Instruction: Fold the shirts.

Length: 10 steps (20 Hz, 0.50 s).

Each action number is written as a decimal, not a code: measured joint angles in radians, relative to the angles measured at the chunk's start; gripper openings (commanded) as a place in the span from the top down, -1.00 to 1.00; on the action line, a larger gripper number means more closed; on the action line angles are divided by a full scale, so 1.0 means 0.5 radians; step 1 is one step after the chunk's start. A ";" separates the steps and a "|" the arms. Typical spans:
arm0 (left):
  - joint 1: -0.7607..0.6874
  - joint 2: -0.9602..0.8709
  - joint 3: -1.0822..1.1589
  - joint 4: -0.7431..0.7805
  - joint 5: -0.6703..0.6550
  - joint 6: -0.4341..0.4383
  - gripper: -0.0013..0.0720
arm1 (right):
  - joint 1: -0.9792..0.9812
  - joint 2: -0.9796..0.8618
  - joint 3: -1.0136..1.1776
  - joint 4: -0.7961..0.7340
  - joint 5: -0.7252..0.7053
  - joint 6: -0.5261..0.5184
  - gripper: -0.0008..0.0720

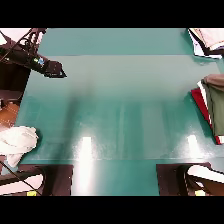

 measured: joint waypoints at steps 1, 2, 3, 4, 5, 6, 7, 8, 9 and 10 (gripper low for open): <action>0.000 0.000 0.000 0.000 -0.003 0.009 0.89 | -0.033 0.024 -0.063 -0.043 0.041 0.014 0.10; 0.000 0.000 0.000 0.000 -0.003 0.013 0.89 | -0.064 0.053 -0.125 -0.070 0.076 0.022 -0.34; 0.000 0.000 0.000 0.000 -0.003 0.020 0.89 | -0.099 0.085 -0.192 -0.089 0.096 0.023 -0.35; 0.000 0.000 0.000 0.000 -0.004 0.026 0.89 | -0.142 0.117 -0.266 -0.114 0.115 0.030 -0.34; 0.000 0.000 0.000 0.000 -0.004 0.028 0.89 | -0.188 0.150 -0.332 -0.128 0.129 0.035 -0.28; 0.000 0.000 0.000 0.000 -0.009 0.033 0.89 | -0.237 0.190 -0.397 -0.135 0.136 0.036 -0.23; 0.000 0.000 0.000 0.000 -0.019 0.034 0.89 | -0.280 0.223 -0.452 -0.138 0.141 0.039 -0.23; 0.000 0.000 0.000 0.000 -0.032 0.038 0.89 | -0.320 0.260 -0.504 -0.142 0.141 0.047 -0.23; 0.000 0.000 0.000 -0.001 -0.042 0.040 0.89 | -0.348 0.302 -0.548 -0.120 0.134 0.056 -0.23; 0.000 0.000 0.000 -0.001 -0.047 0.040 0.89 | -0.361 0.335 -0.587 -0.071 0.118 0.064 -0.23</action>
